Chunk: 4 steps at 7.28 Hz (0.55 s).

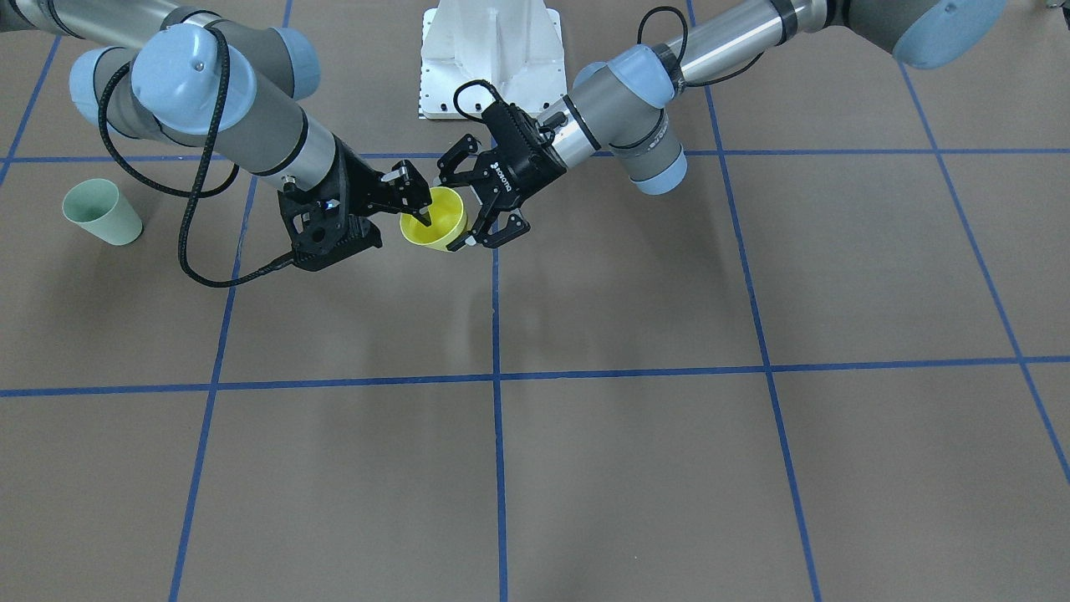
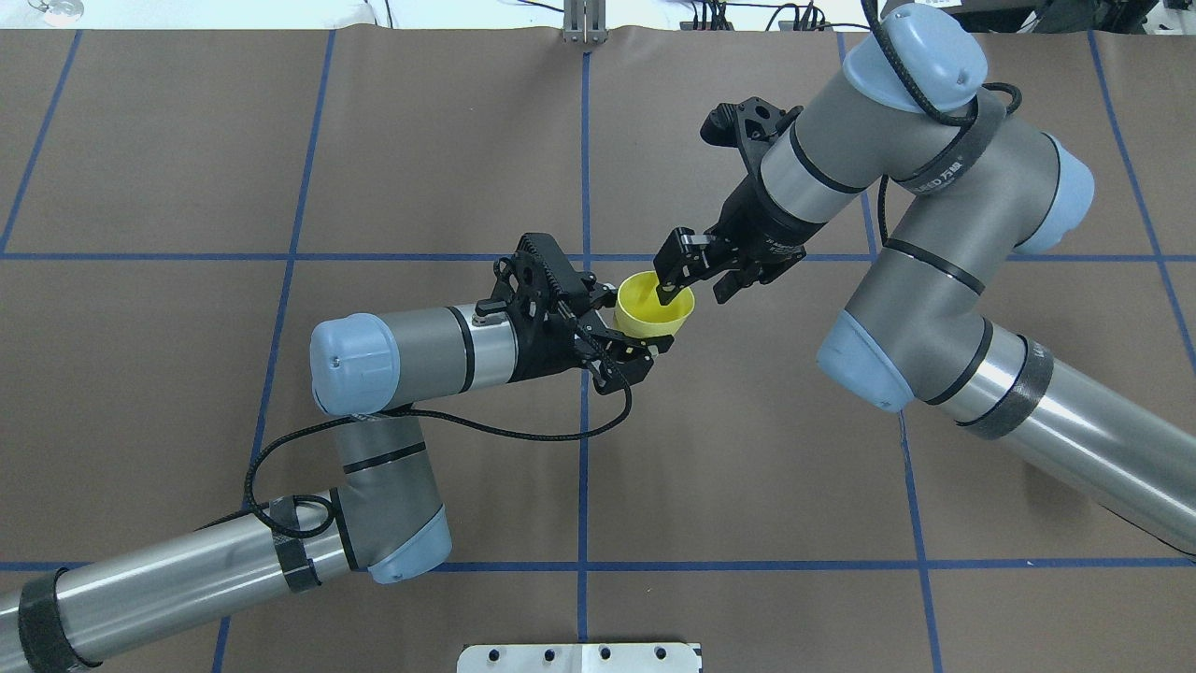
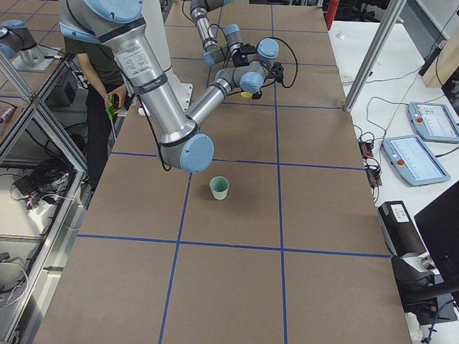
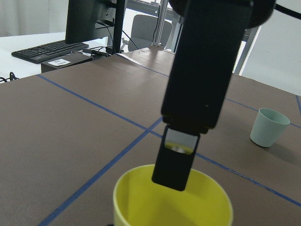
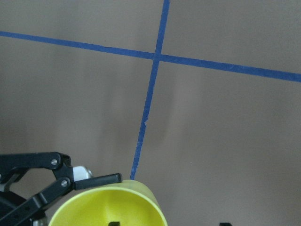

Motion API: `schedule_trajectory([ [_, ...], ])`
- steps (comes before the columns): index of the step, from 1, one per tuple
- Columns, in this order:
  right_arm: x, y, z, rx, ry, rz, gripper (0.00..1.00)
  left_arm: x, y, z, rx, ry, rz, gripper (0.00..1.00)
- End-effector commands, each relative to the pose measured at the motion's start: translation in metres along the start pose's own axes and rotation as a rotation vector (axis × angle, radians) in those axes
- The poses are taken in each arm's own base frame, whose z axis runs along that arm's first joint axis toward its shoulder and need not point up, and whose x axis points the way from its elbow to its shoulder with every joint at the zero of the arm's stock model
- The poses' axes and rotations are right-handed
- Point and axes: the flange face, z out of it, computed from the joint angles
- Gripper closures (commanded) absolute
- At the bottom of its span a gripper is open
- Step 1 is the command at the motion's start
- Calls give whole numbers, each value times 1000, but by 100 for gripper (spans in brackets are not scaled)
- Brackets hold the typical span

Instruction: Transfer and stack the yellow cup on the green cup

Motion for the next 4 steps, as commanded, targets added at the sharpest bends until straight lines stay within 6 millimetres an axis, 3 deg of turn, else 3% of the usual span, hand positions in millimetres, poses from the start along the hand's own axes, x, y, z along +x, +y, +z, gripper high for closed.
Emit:
schedule_trajectory([
  [1,-2,2,1,-3,-4,-2,46,0,0,0,0,1,-1,56],
  [3,-3,3,1,-2,-14,-12,68,1,0,0,1,1,-2,56],
  [4,-5,4,2,-4,-15,-15,72,1,0,0,1,1,-2,56],
])
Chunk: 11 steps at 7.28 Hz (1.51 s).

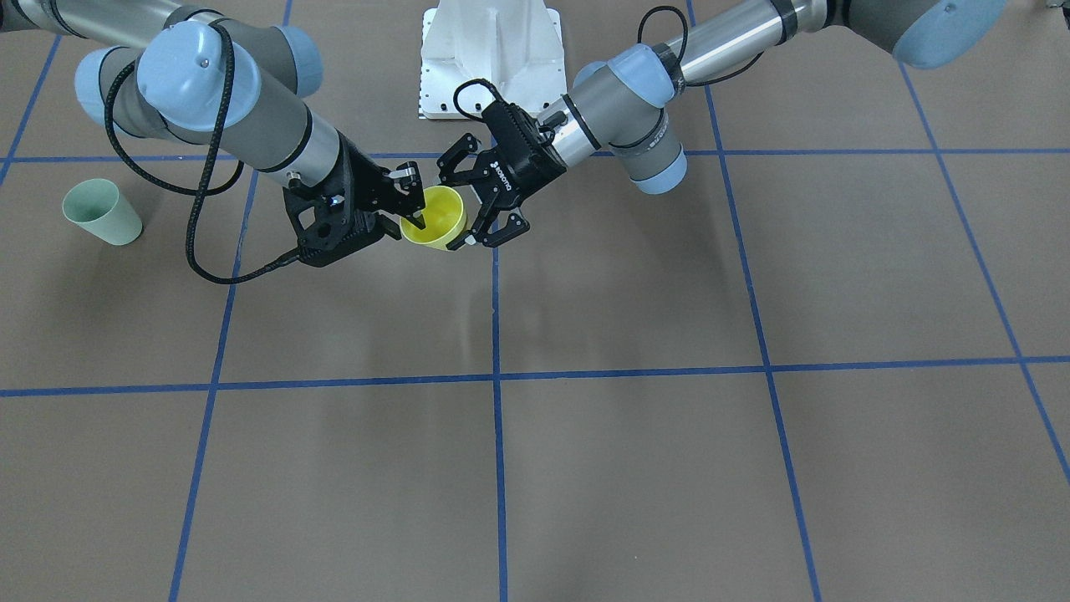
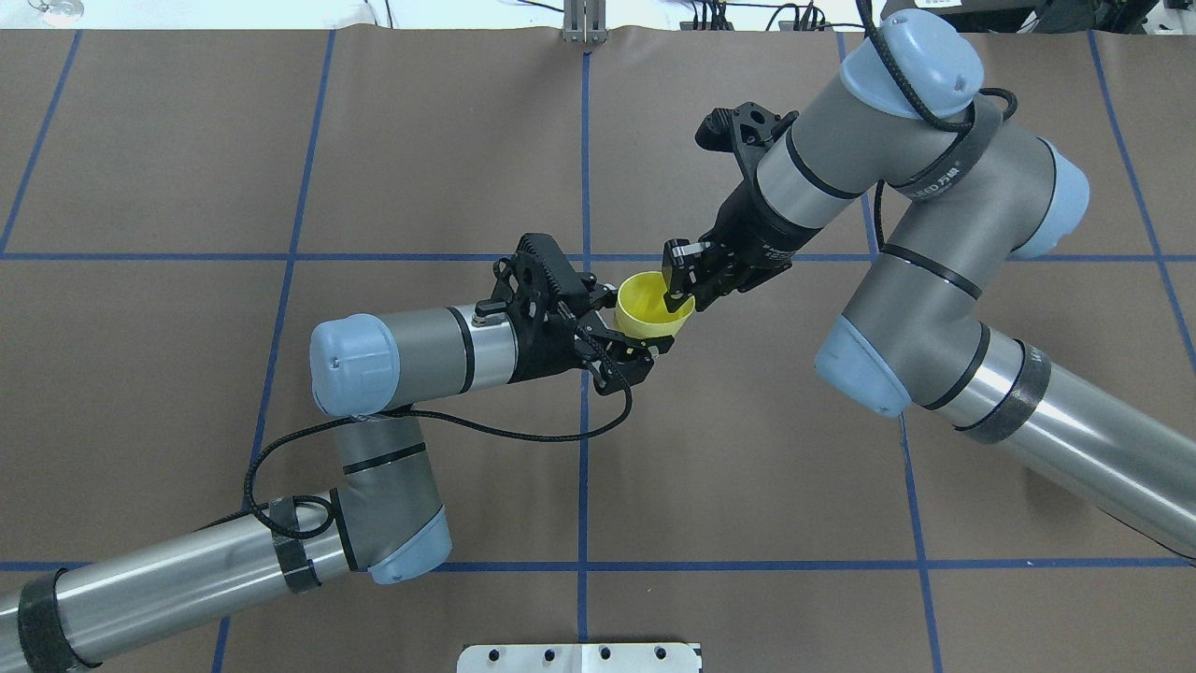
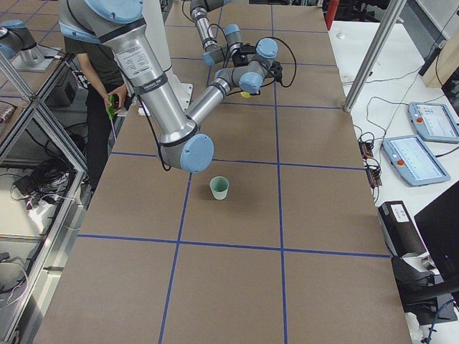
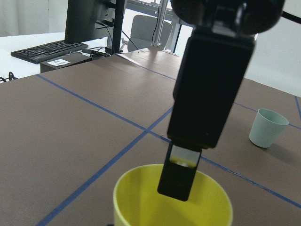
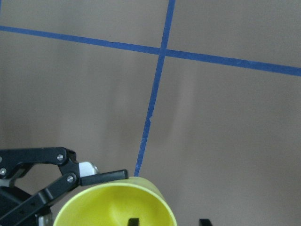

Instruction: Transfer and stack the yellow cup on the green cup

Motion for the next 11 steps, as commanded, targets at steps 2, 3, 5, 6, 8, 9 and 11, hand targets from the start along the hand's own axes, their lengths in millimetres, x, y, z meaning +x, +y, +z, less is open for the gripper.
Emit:
schedule_trajectory([
  [2,-2,3,0,-13,-13,-5,100,0,-3,0,10,-8,-2,20],
  [3,-1,5,-2,-20,-20,-3,100,-2,-3,0,18,-25,-2,1],
  [5,11,8,-19,-20,-34,5,100,-2,2,-2,12,-23,-35,0],
  [6,23,-1,-38,2,-36,26,100,-3,3,-2,11,-24,-40,0],
  [8,69,-19,-95,103,-8,112,100,-1,1,-4,16,-21,-44,0],
  [9,113,-15,-131,160,18,208,100,-3,3,-4,12,-25,-43,1],
  [11,228,57,-179,221,85,390,100,-21,20,-10,21,-114,-54,1],
])
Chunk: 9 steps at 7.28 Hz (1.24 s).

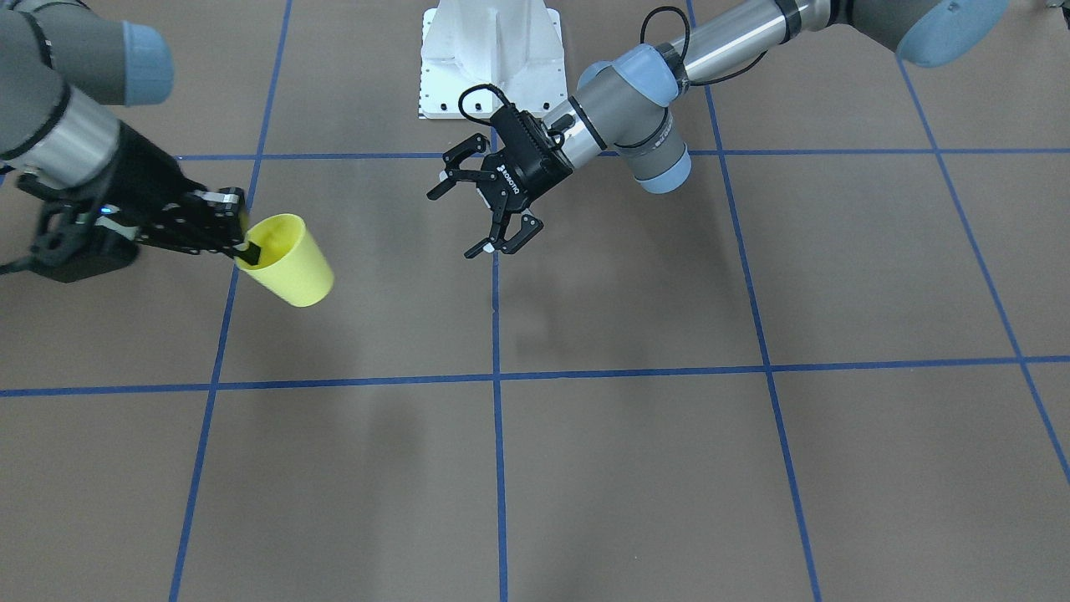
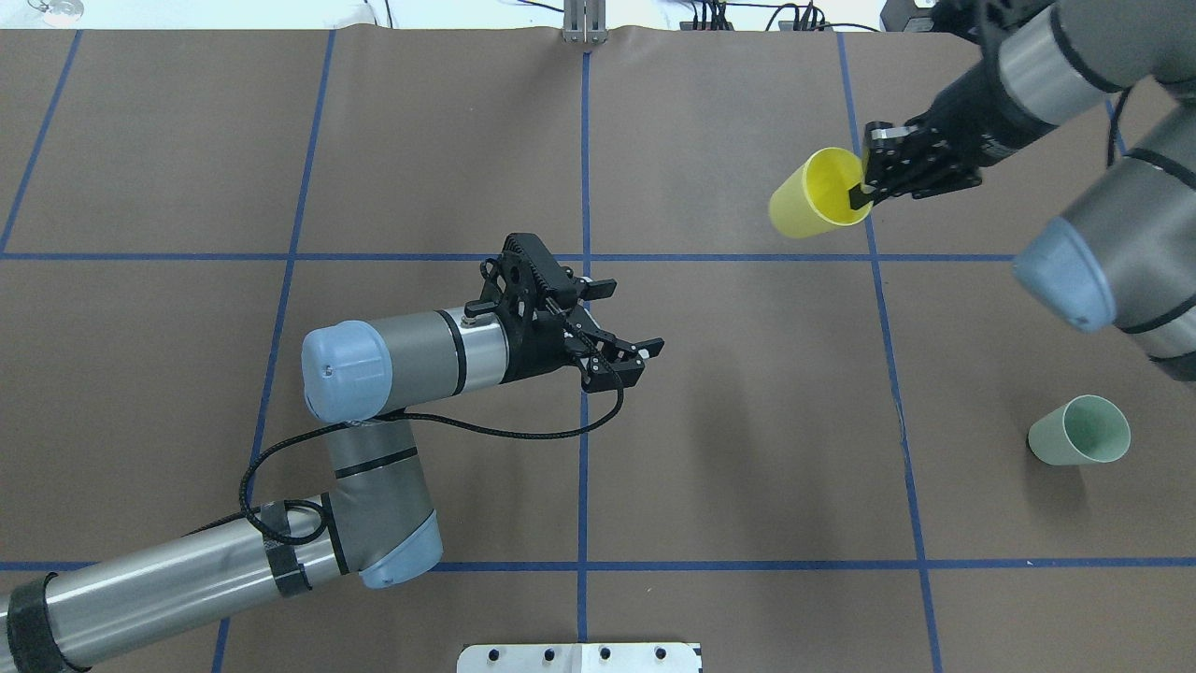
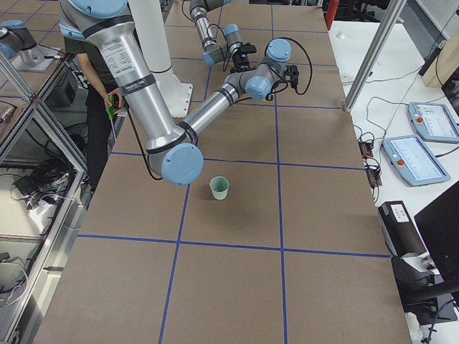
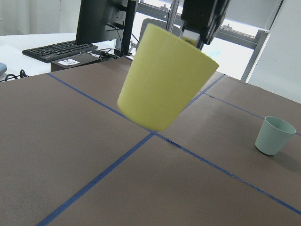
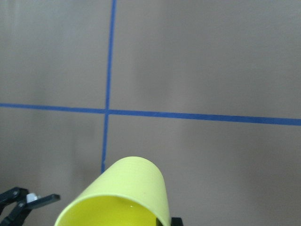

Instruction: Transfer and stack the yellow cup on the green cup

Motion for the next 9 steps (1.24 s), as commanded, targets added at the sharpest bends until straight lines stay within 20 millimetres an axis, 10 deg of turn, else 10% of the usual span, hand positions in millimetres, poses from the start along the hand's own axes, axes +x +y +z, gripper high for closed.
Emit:
schedule_trajectory([
  [1,125,48,-39,29,81,164,100,-21,14,-2,20,-106,-14,1],
  [5,226,135,-46,-71,172,229,100,-30,30,5,-10,-131,-32,1],
  [9,275,148,-18,-166,219,159,100,-27,35,6,-5,-140,-80,1],
])
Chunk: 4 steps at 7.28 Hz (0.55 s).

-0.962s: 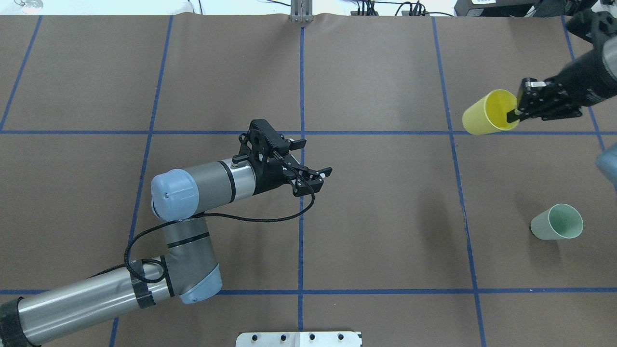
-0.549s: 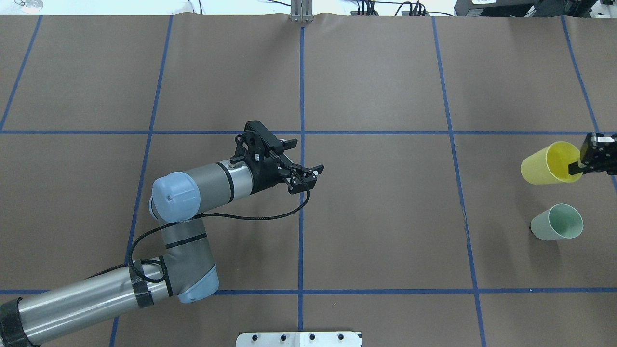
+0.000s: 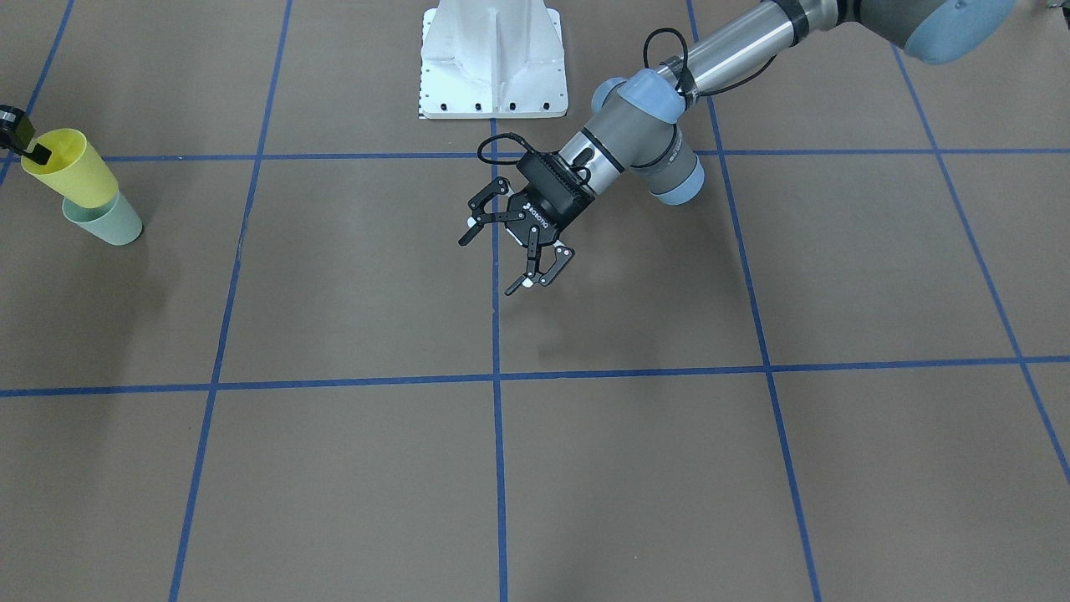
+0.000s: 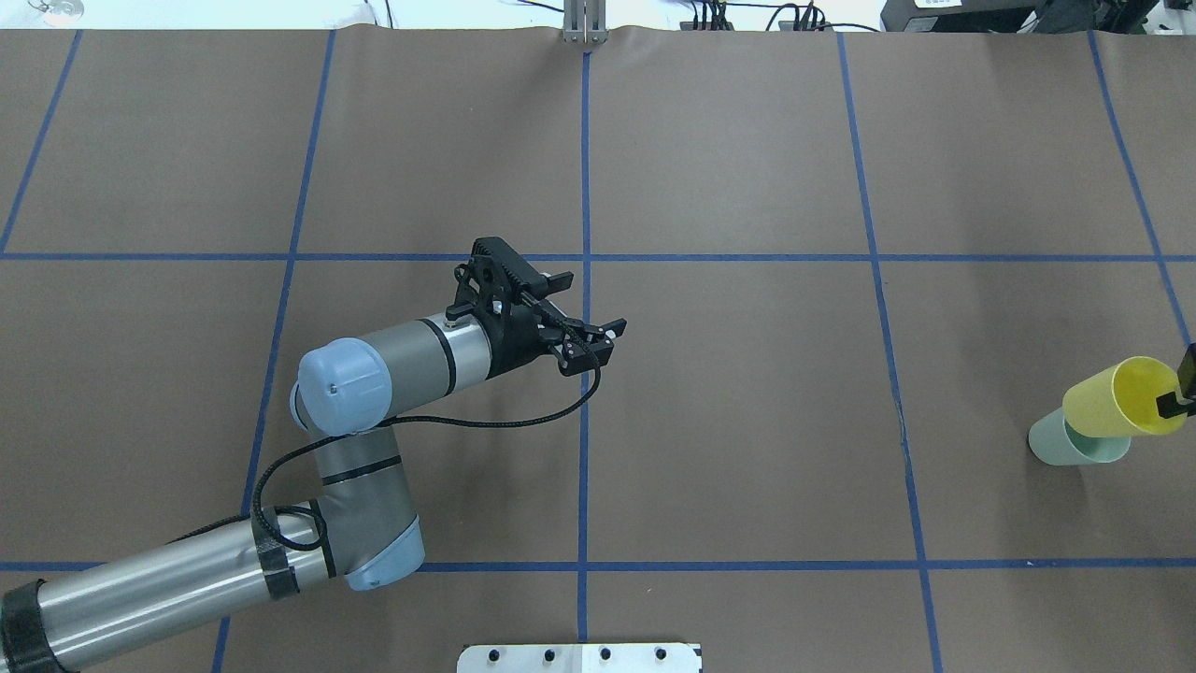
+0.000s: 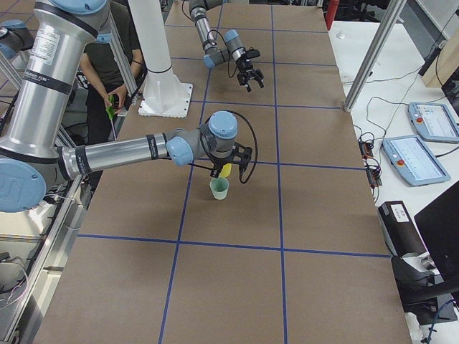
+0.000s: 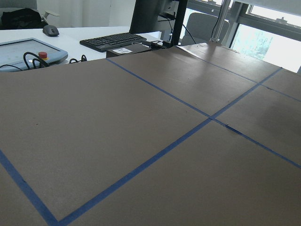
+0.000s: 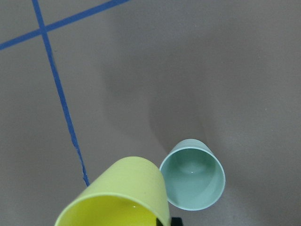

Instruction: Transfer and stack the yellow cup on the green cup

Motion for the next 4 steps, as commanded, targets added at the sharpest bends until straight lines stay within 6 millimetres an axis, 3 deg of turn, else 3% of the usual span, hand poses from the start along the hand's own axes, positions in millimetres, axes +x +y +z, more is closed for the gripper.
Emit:
schedule_trajectory([
  [1,15,-5,17,-32,23,-17,100,3,2,1,-1,2,-5,1],
  [4,23,-6,23,-42,32,-4,100,7,2,2,0,8,-6,1],
])
